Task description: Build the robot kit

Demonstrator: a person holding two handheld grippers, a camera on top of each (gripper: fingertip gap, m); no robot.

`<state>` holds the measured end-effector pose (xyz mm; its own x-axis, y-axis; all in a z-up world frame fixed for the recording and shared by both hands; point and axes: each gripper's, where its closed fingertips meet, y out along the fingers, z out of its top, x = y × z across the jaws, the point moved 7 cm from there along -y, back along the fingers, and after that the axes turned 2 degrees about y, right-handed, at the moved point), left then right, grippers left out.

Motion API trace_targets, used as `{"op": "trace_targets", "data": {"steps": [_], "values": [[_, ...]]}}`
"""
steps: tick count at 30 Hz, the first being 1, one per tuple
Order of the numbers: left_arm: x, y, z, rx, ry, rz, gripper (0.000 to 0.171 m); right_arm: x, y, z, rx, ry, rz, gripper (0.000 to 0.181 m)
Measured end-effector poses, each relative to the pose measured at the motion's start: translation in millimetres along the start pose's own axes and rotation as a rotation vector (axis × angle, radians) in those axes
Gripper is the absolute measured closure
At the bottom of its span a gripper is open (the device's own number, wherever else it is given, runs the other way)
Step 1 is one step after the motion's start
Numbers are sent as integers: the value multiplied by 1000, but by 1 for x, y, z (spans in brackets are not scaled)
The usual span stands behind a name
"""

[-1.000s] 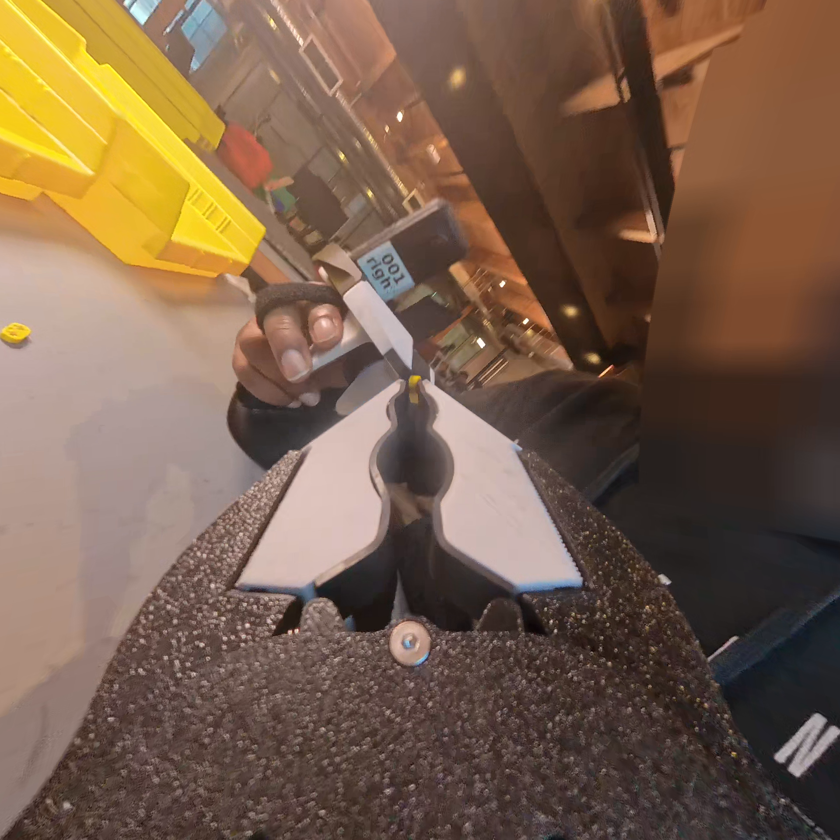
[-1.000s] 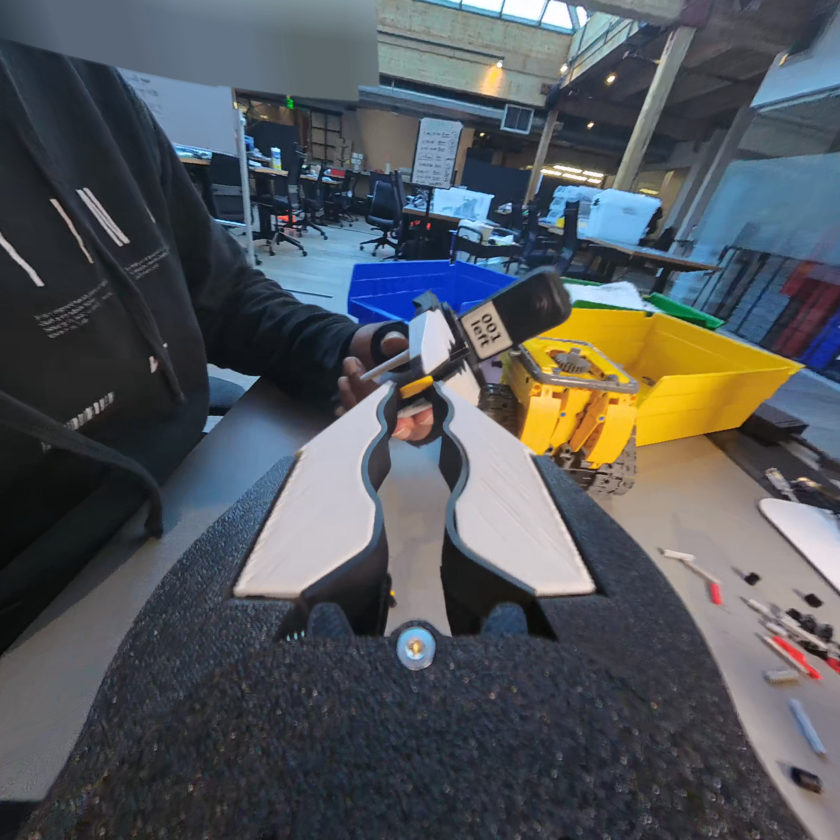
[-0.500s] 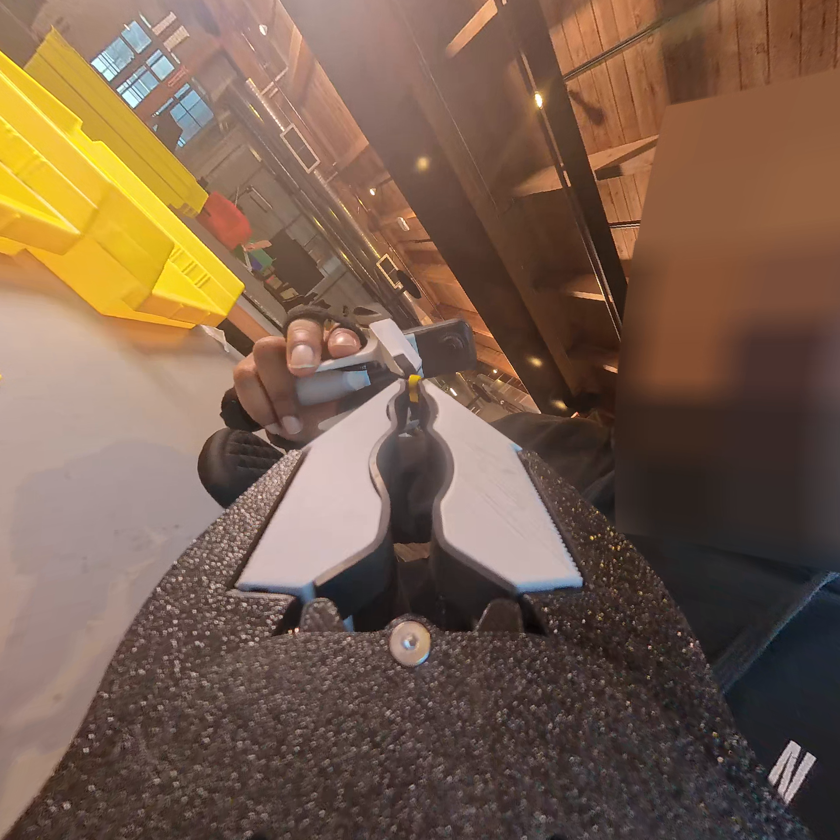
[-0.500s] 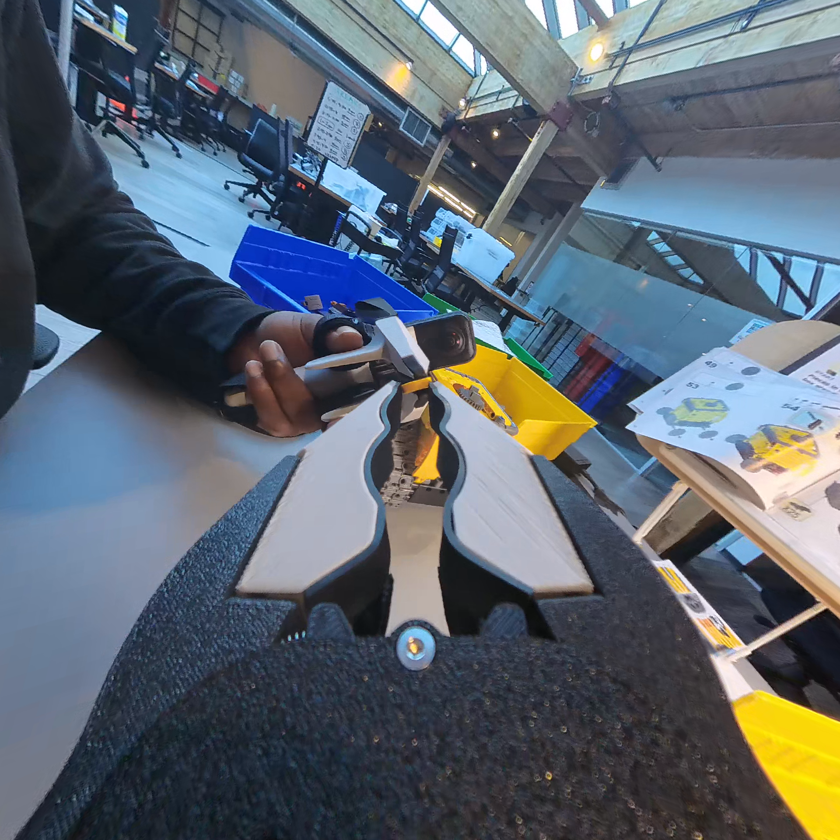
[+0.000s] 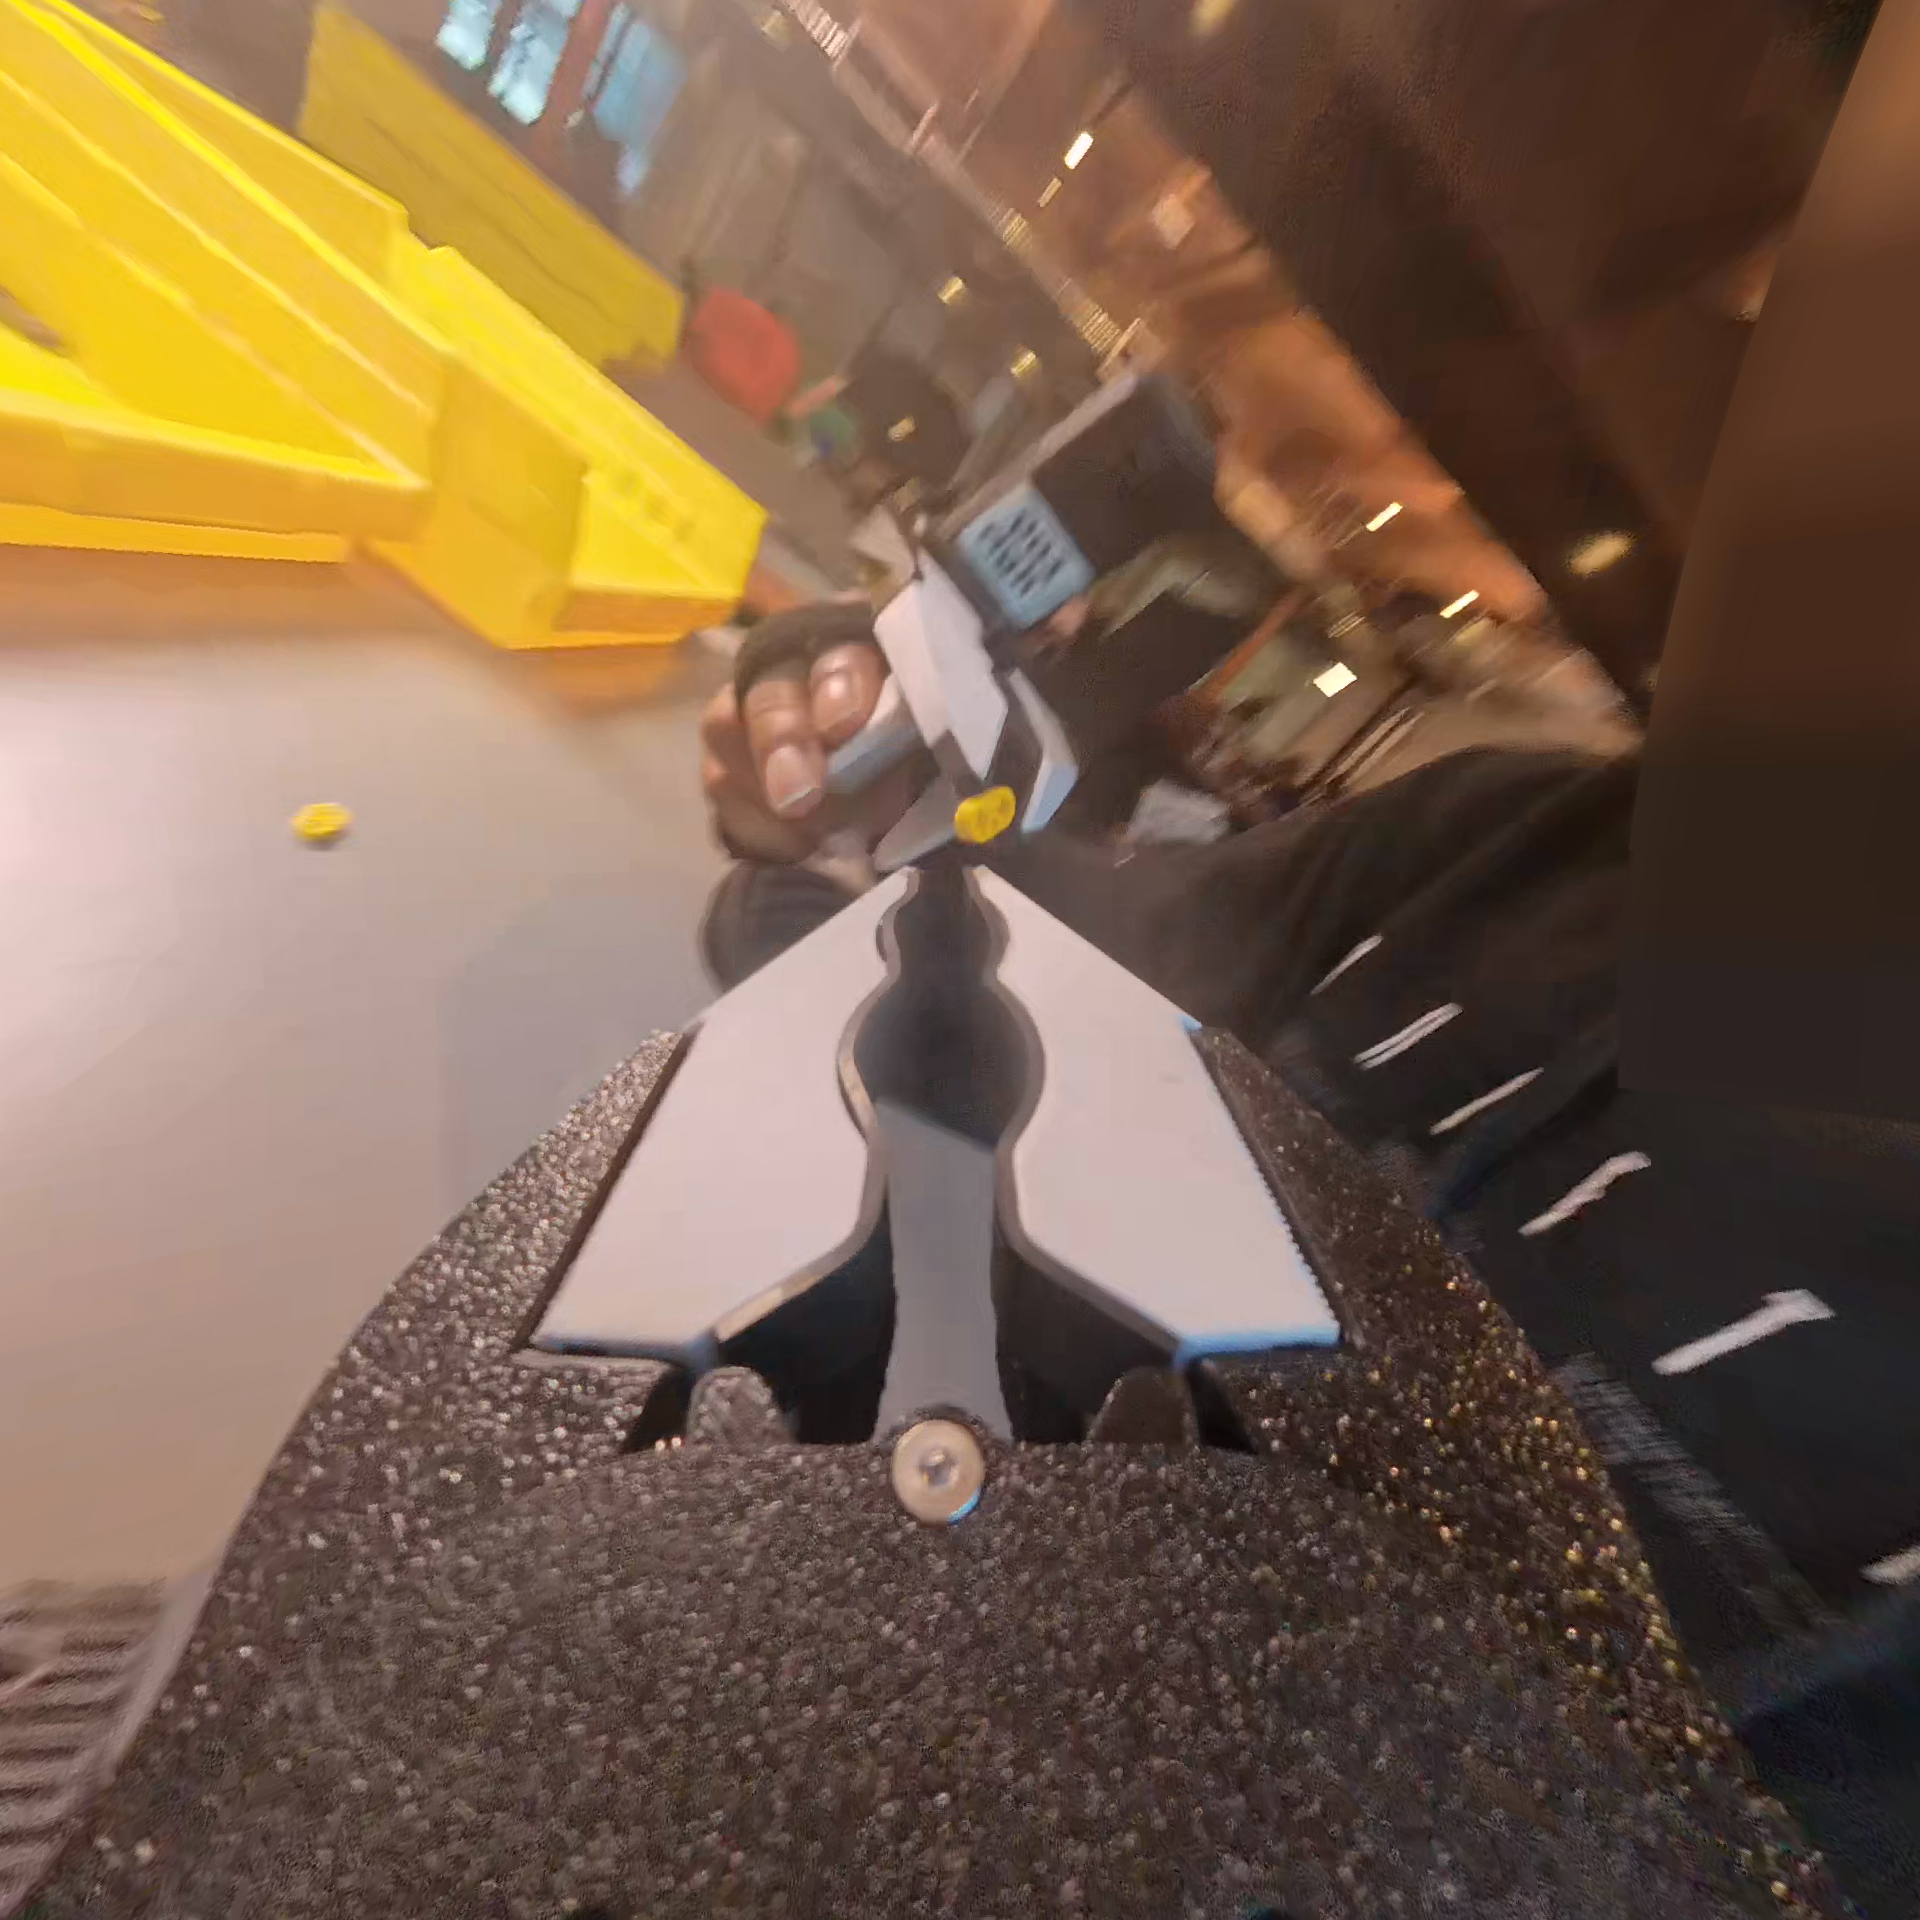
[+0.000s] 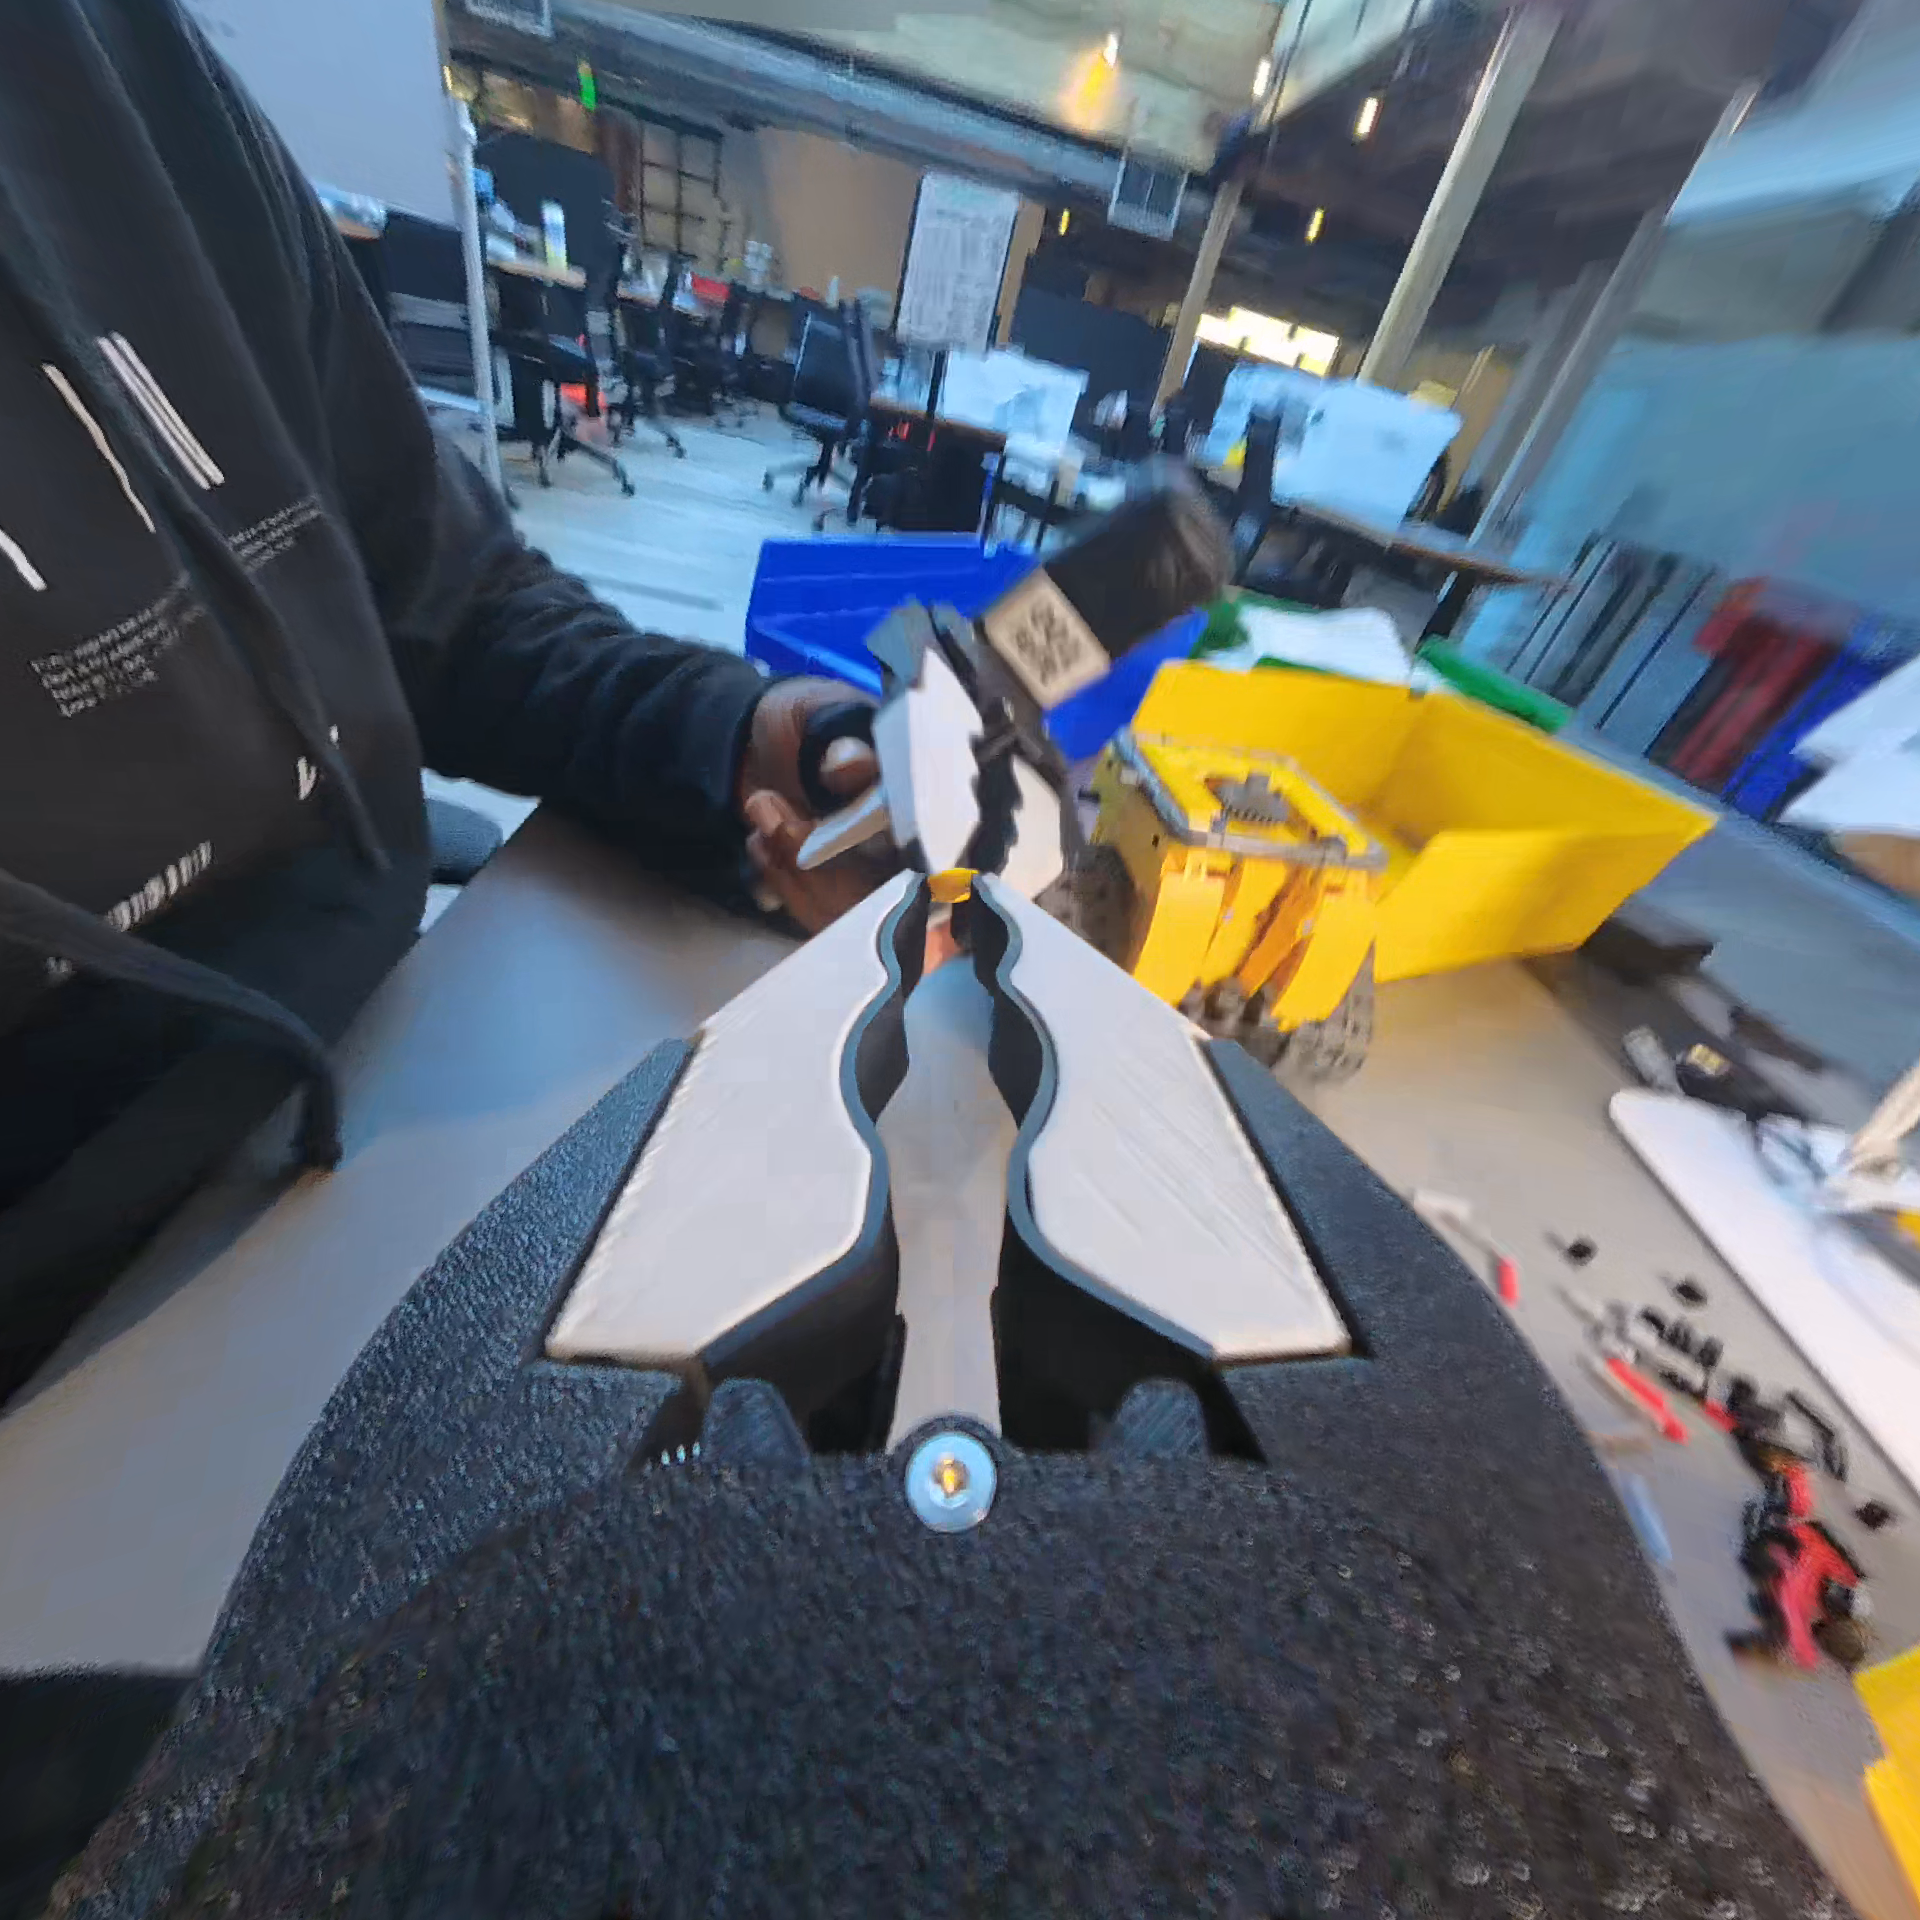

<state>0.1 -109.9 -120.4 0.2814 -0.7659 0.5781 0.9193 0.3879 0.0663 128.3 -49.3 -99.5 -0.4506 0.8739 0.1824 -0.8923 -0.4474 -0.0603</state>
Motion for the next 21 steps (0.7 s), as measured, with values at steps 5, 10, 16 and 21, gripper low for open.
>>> {"op": "trace_targets", "data": {"steps": [5, 10, 16, 21], "values": [[-8, 11, -32, -425, 479, 339, 154, 19, -11, -37, -298, 55, -72, 173], [-15, 23, -69, -702, 631, 396, 151, 20, -12, -65, -480, 105, -52, 173], [-21, 20, -79, -806, 634, 407, 154, 15, -13, -78, -560, 142, 3, 173], [-29, 15, -77, -826, 604, 455, 166, 9, -10, -82, -583, 160, 50, 173]]}}
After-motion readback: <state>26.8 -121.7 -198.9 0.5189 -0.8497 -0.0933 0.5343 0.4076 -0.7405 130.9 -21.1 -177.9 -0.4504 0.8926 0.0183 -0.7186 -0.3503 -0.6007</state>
